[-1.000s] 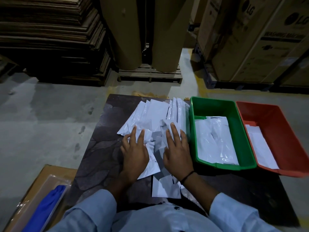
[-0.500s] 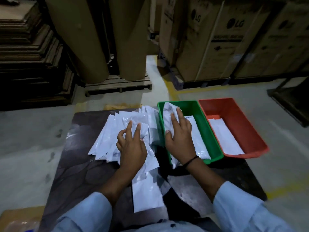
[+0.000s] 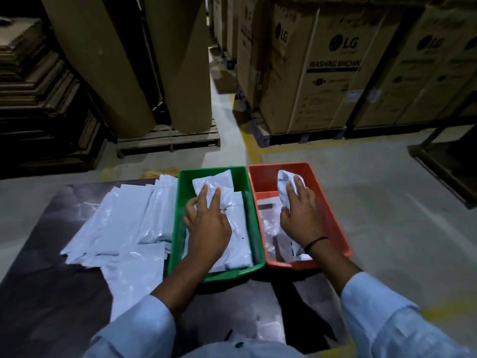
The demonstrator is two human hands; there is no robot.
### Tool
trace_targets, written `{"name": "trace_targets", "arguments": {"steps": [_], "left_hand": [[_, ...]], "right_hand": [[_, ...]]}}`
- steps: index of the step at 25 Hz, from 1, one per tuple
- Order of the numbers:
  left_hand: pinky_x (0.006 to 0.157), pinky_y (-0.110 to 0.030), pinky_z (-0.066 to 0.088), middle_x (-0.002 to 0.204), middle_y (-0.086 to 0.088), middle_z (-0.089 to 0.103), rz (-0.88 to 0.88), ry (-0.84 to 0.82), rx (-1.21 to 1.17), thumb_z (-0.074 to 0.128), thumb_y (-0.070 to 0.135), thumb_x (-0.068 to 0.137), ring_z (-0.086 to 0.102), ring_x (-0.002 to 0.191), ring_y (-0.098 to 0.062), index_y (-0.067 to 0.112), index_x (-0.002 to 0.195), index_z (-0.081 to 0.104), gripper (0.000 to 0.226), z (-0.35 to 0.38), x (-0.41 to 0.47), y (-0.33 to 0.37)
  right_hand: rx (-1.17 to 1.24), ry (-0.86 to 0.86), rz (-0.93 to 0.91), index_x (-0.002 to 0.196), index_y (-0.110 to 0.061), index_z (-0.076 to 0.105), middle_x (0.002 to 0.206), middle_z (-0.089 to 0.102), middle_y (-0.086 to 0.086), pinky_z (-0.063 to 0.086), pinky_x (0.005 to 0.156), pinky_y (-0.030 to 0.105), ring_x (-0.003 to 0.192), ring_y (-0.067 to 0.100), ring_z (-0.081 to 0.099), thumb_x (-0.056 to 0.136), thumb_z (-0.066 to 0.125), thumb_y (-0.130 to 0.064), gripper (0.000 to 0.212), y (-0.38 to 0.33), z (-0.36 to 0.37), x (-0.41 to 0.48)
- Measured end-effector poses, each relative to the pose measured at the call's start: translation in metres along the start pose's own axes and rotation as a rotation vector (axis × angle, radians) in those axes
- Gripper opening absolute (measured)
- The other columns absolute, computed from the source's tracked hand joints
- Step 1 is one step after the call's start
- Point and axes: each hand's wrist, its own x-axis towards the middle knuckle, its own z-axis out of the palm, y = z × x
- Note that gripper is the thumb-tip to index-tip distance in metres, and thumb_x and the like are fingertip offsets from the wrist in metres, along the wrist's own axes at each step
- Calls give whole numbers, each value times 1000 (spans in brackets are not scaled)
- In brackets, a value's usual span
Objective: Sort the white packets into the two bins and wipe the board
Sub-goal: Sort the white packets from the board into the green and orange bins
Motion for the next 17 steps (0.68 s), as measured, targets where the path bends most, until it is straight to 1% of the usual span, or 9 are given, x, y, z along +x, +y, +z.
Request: {"name": "trace_targets", "arguments": {"steps": [2,4,7,8,10,11,12,14,17], "left_hand": [[111,-50,26,168,5,16,-71,-2,-4,48,15,99,22,138,-29,28,154,38,57,19,-4,23],[110,-50,25,168,4,16,-136,-9,-3,48,15,100,19,139,-29,28,154,38,57,35,-11,43],[109,-50,27,168,3,16,-141,-26,53,47,16,100,20,139,-29,28,155,37,56,50,-20,62],[109,-50,27,168,3,16,-147,-32,62,46,17,101,20,140,-29,29,155,37,56,54,-21,66],[110,-49,27,168,3,16,-164,-36,76,45,17,101,19,140,-28,29,155,36,56,58,-21,75],[110,-49,27,168,3,15,-169,-33,83,45,17,101,19,140,-28,29,155,36,56,59,-20,79],[110,-50,27,168,3,15,-172,-29,92,45,17,101,18,141,-28,29,155,35,56,60,-20,82],[112,-50,26,168,3,15,-184,-28,108,45,18,101,18,142,-28,30,155,35,56,63,-17,87],[112,-50,26,168,3,15,-184,-34,114,45,19,101,19,142,-29,30,155,34,56,69,-17,92]], "right_hand": [[-36,-106,17,138,3,49,151,38,27,37,109,55,138,44,35,73,66,-8,68,39,0,0],[-68,-223,-3,140,3,47,151,39,27,37,110,56,139,46,37,73,69,-8,71,65,3,-1],[-198,-427,-59,135,7,52,147,44,27,44,102,60,135,46,44,68,76,-18,76,84,23,6],[-237,-485,-64,139,7,48,150,40,28,42,103,61,137,47,40,71,74,-22,78,87,31,9],[-244,-582,-18,154,2,18,162,11,25,27,114,60,147,47,17,89,56,-31,82,91,45,12],[-229,-615,17,156,-4,4,164,-2,22,20,118,57,148,47,7,95,46,-35,81,94,52,12],[-212,-637,43,157,-9,-4,164,-11,19,17,119,56,149,46,1,97,41,-39,80,96,59,10],[-220,-661,15,157,-13,-6,163,-20,16,13,118,58,149,46,-6,98,38,-45,81,98,67,5],[-252,-689,-56,157,-13,-9,161,-26,16,8,118,61,147,48,-15,97,36,-52,84,97,75,-3]]}}
